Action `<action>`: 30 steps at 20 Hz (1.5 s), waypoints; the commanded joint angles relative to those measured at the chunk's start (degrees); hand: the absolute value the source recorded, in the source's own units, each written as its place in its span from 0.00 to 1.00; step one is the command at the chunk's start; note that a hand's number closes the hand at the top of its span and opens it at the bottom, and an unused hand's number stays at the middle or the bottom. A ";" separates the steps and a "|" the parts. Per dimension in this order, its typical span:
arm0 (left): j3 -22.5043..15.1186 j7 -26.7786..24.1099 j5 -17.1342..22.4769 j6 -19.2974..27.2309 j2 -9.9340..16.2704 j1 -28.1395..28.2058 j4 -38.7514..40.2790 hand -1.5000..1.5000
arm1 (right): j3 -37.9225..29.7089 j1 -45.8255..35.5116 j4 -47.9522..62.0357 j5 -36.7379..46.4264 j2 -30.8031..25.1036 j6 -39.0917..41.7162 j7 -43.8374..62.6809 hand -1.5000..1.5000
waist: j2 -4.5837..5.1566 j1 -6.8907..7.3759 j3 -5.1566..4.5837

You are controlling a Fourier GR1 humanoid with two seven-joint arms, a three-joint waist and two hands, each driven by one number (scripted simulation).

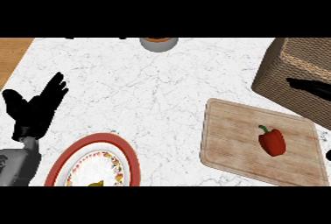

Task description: Pick the bell pepper from the cutting board and place it in the basket

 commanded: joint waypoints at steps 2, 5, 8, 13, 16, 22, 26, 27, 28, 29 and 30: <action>0.88 2.93 -1.12 1.32 0.02 -1.63 -1.08 0.50 | 2.55 1.61 4.08 1.62 6.26 -2.05 -6.32 0.00 | -0.11 -0.14 -0.01; 0.62 1.56 -2.25 0.00 -1.87 -0.17 -0.87 0.50 | 4.32 -0.94 6.87 6.25 9.16 -3.09 -5.22 0.00 | -0.12 -0.13 -0.04; 1.39 -0.37 -2.47 -0.97 -2.14 1.48 -0.62 0.50 | 7.01 -1.84 12.08 12.91 9.79 -6.79 -7.39 0.00 | -0.06 0.07 -0.04; 1.86 2.23 -2.95 -0.89 -3.03 -0.37 -1.12 0.50 | 10.10 2.60 11.26 18.58 10.60 -9.17 -8.69 0.00 | -0.13 -0.32 -0.04; 3.39 -1.10 -3.21 -3.62 -3.27 1.20 1.53 0.50 | 8.34 -2.09 16.93 21.20 10.83 -9.08 -10.92 0.00 | -0.09 -0.23 -0.06; 3.31 0.39 -5.14 -3.05 -4.18 5.80 -5.41 0.50 | 4.69 -3.22 18.64 19.99 7.68 -5.00 -15.27 0.00 | -0.20 -0.19 -0.06; 3.48 4.12 -5.79 -2.21 -5.28 0.76 -4.38 0.50 | 6.04 -3.74 18.85 20.14 10.73 -4.23 -14.86 0.00 | -0.15 -0.33 -0.06; 4.39 5.67 -5.29 -1.42 -4.94 -0.57 -5.68 0.50 | 5.79 0.01 16.45 19.50 9.22 -5.08 -16.72 0.00 | -0.21 -0.57 -0.06; 5.79 1.22 -4.29 -4.09 -4.18 2.05 -2.42 0.50 | 7.16 -3.98 21.16 20.46 11.08 -5.63 -17.23 0.00 | -0.07 -0.09 -0.06; 4.17 0.01 -6.24 -3.24 -5.64 1.89 -0.36 0.50 | 6.95 -0.68 18.48 19.88 8.97 -5.85 -19.59 0.00 | -0.11 -0.53 -0.07; 5.32 3.93 -4.60 -4.14 -3.93 3.75 -6.76 0.50 | 6.84 -0.70 18.89 20.46 9.50 -6.78 -19.43 0.00 | -0.21 -0.20 -0.05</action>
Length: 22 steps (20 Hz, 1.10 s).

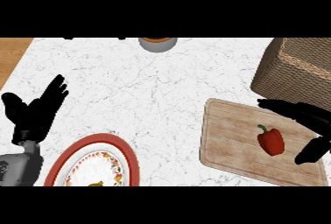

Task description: Pick the bell pepper from the cutting board and place it in the basket

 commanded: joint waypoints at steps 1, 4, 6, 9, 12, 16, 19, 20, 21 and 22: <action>0.97 -2.61 -1.00 -1.13 0.27 1.10 1.85 0.50 | 0.49 -0.65 0.30 -0.44 0.57 3.75 -4.72 0.00 | 0.01 0.03 -0.01; 0.87 -0.98 -1.64 -0.48 -0.50 -0.02 1.40 0.50 | 1.28 0.41 -0.35 0.45 -0.24 3.60 -5.35 0.00 | -0.01 -0.02 0.00; 1.21 2.30 -0.74 -1.36 0.03 -0.78 -1.54 0.50 | 1.96 3.40 -0.07 2.80 0.33 -0.70 -5.86 0.00 | -0.05 -0.06 0.01; 2.14 -1.10 -1.22 -3.44 -0.59 0.55 0.87 0.50 | -0.03 1.19 3.70 4.92 0.52 -1.88 -6.68 0.00 | -0.01 0.01 0.00; 1.82 1.83 -3.01 -0.79 -2.19 -1.64 -0.21 0.50 | -0.02 0.50 1.45 6.88 2.31 -1.78 -3.82 0.00 | -0.03 -0.06 0.00; 3.49 1.60 -2.06 -2.90 -1.56 1.44 -2.30 0.50 | 0.81 -0.16 3.62 10.00 4.47 -3.55 -3.70 0.00 | -0.02 0.07 0.00; 3.64 -0.97 -2.01 -3.83 -1.15 0.66 0.57 0.50 | 4.64 2.69 -0.44 13.80 0.59 -7.08 -6.86 1.00 | -0.02 -0.21 -0.02; 3.63 1.97 -1.96 -3.09 -1.33 -1.92 -0.02 0.50 | 5.78 1.77 3.05 16.05 5.41 -10.92 -5.11 1.00 | 0.04 0.02 0.01; 3.51 -0.57 -2.25 -4.32 -1.67 -0.73 0.89 0.50 | 4.68 -1.91 6.97 16.45 6.24 -10.32 -6.10 1.00 | 0.07 0.20 0.01; 3.22 2.26 -2.87 -2.04 -2.89 1.10 -3.40 0.50 | 2.81 -2.58 3.90 15.26 5.78 -6.86 -4.86 1.00 | -0.02 0.15 0.00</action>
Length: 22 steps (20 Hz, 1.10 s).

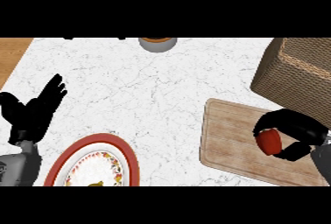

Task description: Pick the bell pepper from the cutting board and place it in the basket

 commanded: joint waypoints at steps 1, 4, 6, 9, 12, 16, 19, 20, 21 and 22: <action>-0.53 -1.23 -2.44 1.79 -2.07 -1.63 2.16 0.50 | -0.05 -0.07 3.28 3.27 1.69 -2.39 -4.08 1.00 | 0.07 -0.06 0.09; 0.96 -2.68 -1.94 -0.34 -0.77 0.66 2.52 0.50 | -0.31 1.68 -0.49 4.20 2.78 -2.34 -2.80 1.00 | 0.03 -0.06 0.08; 2.13 -3.78 -1.18 -2.12 0.34 -2.21 6.38 0.50 | 0.18 2.99 -0.39 5.53 2.73 -3.07 -3.76 1.00 | 0.04 -0.24 0.07; 0.50 -1.39 -1.65 0.18 -1.21 -0.90 3.22 0.50 | -1.77 2.97 -4.03 4.25 16.77 -2.07 22.86 1.00 | -0.63 -1.37 -0.14; 1.98 -0.74 -1.70 0.80 0.27 -0.90 3.15 0.50 | -6.72 5.02 -2.58 4.00 23.39 -6.43 34.97 1.00 | -0.92 -2.50 -0.12; 1.15 -1.65 -1.58 -0.10 -0.55 0.64 3.39 0.50 | -4.36 6.60 -8.23 8.09 32.92 -8.99 49.04 1.00 | -0.88 -1.67 -0.18; 1.64 -1.03 -1.06 -0.16 -0.19 -2.12 4.01 0.50 | 0.62 6.61 -13.79 3.80 33.19 -10.22 56.62 1.00 | -0.60 -1.03 -0.01; 0.75 -1.22 -1.47 -0.04 -0.85 -1.85 3.09 0.50 | 1.14 5.55 -14.19 1.48 33.26 -12.89 59.19 1.00 | -0.46 0.06 0.11; 1.53 -0.82 -1.48 0.55 -0.46 -2.50 4.07 0.50 | 2.17 7.97 -15.76 -3.04 33.33 -16.65 58.00 1.00 | -0.36 -0.42 0.26; 0.81 0.71 -1.32 0.57 -0.99 -3.20 3.31 0.50 | 3.98 7.93 -17.33 -5.65 33.39 -19.19 59.08 1.00 | -0.37 -0.08 0.28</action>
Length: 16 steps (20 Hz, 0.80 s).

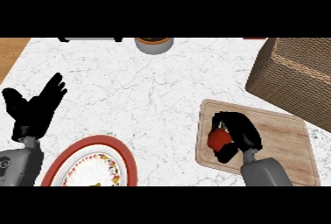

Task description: Pick the bell pepper from the cutting board and place it in the basket

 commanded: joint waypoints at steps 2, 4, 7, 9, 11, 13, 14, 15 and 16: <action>-1.25 -1.14 -0.55 -0.04 -1.33 1.07 -0.41 0.50 | 7.20 0.82 -9.33 -11.97 4.57 -12.66 8.98 1.00 | 0.57 1.23 1.11; -0.44 -1.98 0.24 -1.09 -0.70 0.92 0.92 0.50 | 12.85 0.00 -14.20 -14.92 4.64 -19.60 11.46 1.00 | 0.54 1.52 1.06; -0.65 0.98 0.33 -0.98 -0.04 0.33 -1.57 0.50 | 20.05 -2.92 -20.87 -8.25 4.70 -27.11 21.72 1.00 | 0.39 1.53 1.00; -0.02 0.72 0.00 -0.71 0.40 -0.83 0.37 0.50 | 23.19 -2.82 -23.88 -2.02 4.72 -30.71 27.91 1.00 | 0.69 0.83 0.95; -1.02 1.49 -0.41 1.09 -1.74 -1.34 -0.85 0.50 | 22.74 -8.36 -27.59 1.67 4.73 -28.72 37.85 1.00 | 0.64 0.86 0.93; -1.53 1.49 -1.35 1.26 -1.63 -1.90 -0.34 0.50 | 24.73 -9.48 -30.35 7.43 4.74 -28.18 44.59 1.00 | 0.72 0.52 0.93; -1.03 -0.83 -0.49 -0.76 -0.88 2.49 -2.27 0.50 | 20.40 -12.92 -31.66 8.31 4.74 -21.87 47.05 1.00 | 0.73 1.01 0.93; 0.38 0.35 0.36 -1.21 0.59 -0.43 -1.27 0.50 | 16.75 -16.25 -33.17 7.17 4.75 -18.11 47.50 1.00 | 0.84 0.82 0.94; -0.19 0.07 -0.68 -0.10 -0.22 -0.67 -1.55 0.50 | 18.95 -14.74 -33.03 10.03 4.75 -20.03 48.52 1.00 | 0.91 0.84 0.98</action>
